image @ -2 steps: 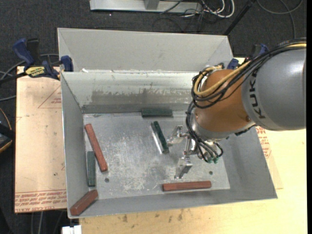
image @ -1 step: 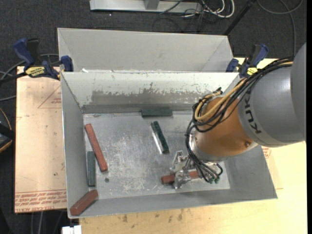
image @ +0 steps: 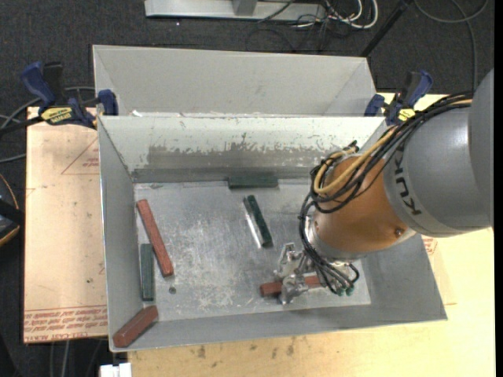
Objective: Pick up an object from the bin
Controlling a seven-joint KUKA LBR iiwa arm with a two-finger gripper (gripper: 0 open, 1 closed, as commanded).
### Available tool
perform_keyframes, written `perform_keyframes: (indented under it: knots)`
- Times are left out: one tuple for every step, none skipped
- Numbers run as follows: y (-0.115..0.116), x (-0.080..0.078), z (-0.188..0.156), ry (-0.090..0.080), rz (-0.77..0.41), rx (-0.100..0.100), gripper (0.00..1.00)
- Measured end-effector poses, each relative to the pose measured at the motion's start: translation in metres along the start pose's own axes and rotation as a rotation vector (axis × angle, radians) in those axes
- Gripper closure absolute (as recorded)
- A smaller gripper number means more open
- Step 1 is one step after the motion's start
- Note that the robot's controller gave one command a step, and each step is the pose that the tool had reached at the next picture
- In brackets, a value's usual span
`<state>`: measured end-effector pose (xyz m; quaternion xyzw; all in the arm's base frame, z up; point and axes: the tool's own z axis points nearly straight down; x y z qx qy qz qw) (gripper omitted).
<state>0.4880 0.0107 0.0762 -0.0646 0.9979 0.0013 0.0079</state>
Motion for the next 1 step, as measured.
perform_keyframes:
  knots:
    - [-0.0093,-0.0130,-0.1431,0.013,0.043,0.001,1.00]
